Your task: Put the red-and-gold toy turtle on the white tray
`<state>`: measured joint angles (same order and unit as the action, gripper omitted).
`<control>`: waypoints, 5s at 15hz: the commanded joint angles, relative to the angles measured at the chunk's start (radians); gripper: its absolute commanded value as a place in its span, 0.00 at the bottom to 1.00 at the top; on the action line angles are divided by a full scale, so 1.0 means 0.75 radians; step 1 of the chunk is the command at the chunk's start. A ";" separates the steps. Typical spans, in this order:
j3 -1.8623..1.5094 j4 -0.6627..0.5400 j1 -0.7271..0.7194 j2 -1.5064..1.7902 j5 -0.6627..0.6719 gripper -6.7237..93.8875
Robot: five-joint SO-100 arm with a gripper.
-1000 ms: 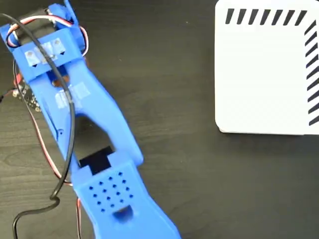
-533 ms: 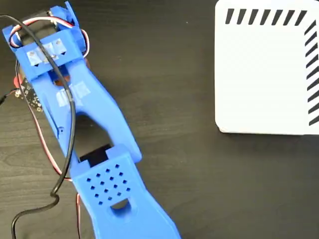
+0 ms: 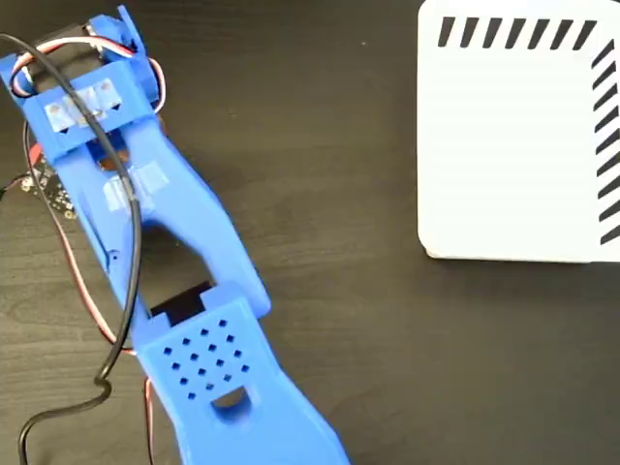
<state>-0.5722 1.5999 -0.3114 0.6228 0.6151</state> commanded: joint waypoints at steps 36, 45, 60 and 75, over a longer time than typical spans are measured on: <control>-0.873 -0.029 1.004 1.432 -0.738 0.07; -0.562 0.025 1.121 0.945 -0.902 0.07; -0.372 -0.008 1.246 0.630 -0.900 0.20; -0.417 -0.012 1.244 0.657 -0.898 0.75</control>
<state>-0.9066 1.5953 0.6075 1.0416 -0.0476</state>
